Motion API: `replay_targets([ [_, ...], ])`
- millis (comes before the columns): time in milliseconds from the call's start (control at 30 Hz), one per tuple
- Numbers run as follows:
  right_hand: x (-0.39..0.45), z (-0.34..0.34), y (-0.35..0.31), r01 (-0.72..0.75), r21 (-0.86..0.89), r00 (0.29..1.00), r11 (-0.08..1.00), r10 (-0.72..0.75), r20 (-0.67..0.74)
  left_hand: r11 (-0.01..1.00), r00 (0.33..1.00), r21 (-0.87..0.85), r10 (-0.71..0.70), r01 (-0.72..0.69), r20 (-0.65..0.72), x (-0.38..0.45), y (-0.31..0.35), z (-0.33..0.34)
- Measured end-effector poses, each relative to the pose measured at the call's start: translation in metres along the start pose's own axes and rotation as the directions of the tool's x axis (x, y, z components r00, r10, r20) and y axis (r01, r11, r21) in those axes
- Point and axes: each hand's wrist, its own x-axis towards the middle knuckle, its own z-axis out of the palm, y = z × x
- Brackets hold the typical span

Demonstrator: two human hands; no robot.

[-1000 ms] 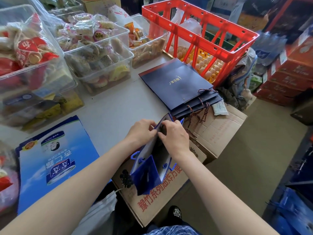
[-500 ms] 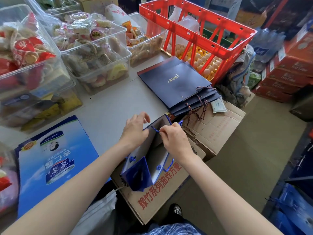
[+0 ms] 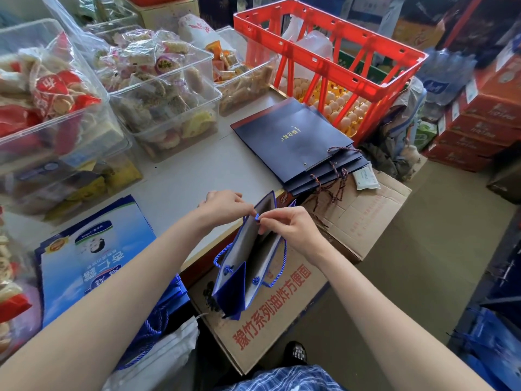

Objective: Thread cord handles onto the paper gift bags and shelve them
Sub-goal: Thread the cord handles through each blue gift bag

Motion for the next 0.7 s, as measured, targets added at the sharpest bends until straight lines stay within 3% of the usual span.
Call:
replay_targets([
  [100, 0.004, 0.01, -0.006, 0.049, -0.058, 0.997, 0.997, -0.045, 0.065, 0.99, 0.999, 0.134, -0.042, 0.04, 0.012, -0.001, 0.0, -0.003],
  [233, 0.008, 0.019, -0.007, 0.061, -0.02, 0.998, 0.998, -0.061, 0.004, 0.954, 0.999, 0.297, -0.023, 0.031, -0.03, -0.008, 0.006, -0.012],
  [333, 0.013, 0.014, -0.006, 0.047, -0.045, 0.999, 0.998, -0.046, 0.028, 0.997, 0.978, -0.019, -0.065, 0.07, 0.197, -0.018, -0.002, -0.015],
  [433, 0.013, 0.016, -0.01, 0.06, -0.059, 0.993, 0.996, -0.053, 0.11, 0.974, 0.976, -0.184, -0.094, 0.131, 0.197, -0.018, -0.01, -0.015],
  [600, 0.013, 0.019, -0.006, 0.121, -0.146, 0.98, 0.982, -0.095, 0.177, 0.88, 0.927, -0.381, -0.148, 0.282, 0.346, -0.017, -0.017, -0.017],
  [700, 0.017, 0.016, -0.004, 0.138, -0.189, 0.978, 0.972, -0.104, 0.178, 0.796, 0.948, -0.546, -0.108, 0.263, 0.299, -0.016, -0.022, -0.01],
])
